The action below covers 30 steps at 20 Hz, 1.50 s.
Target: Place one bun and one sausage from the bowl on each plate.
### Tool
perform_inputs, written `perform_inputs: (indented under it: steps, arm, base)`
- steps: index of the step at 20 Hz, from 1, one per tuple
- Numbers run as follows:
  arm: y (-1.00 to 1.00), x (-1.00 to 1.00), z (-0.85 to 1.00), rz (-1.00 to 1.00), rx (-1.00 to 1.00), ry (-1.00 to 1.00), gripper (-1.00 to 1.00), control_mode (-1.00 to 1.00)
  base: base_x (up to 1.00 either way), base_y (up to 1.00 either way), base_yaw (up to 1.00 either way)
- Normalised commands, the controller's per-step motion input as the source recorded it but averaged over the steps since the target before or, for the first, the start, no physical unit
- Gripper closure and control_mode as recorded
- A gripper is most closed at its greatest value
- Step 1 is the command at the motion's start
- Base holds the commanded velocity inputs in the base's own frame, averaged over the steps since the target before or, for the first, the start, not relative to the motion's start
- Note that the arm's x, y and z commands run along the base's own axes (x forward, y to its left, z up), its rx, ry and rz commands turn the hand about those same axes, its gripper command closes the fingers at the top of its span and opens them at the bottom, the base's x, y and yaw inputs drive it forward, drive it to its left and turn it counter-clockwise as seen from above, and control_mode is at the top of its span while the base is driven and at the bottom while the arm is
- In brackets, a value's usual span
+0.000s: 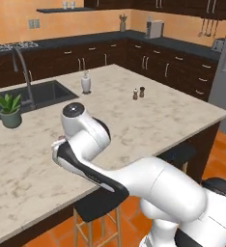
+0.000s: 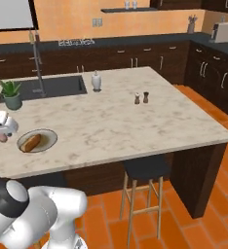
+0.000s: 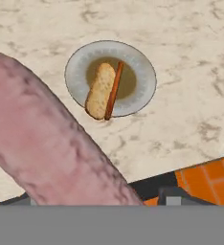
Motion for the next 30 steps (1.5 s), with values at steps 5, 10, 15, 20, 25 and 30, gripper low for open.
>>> perform_inputs:
  steps: [5, 10, 15, 20, 25, 30]
  arm:
    - [-0.25, 0.6, -0.19, -0.03, 0.0, 0.1, 1.0, -1.0]
    - [-0.08, 0.94, -0.66, -0.05, -0.01, 0.26, 1.0, -1.0]
    - [0.52, 0.99, -0.48, 0.0, -0.08, 0.22, 1.0, -1.0]
    - [0.89, 0.83, -0.41, 0.0, -0.18, 0.32, 1.0, -1.0]
    - [0.41, 0.38, -0.21, 0.0, -0.11, 0.07, 1.0, -1.0]
    - [-0.1, 0.08, -0.76, 0.0, -0.11, 0.05, -1.0, -1.0]
  base:
    - [0.4, -0.2, 0.0]
    - [0.0, 0.0, 0.0]
    - [0.0, 0.0, 0.0]
    - [0.0, 0.0, 0.0]
    - [0.0, 0.0, 0.0]
    - [0.0, 0.0, 0.0]
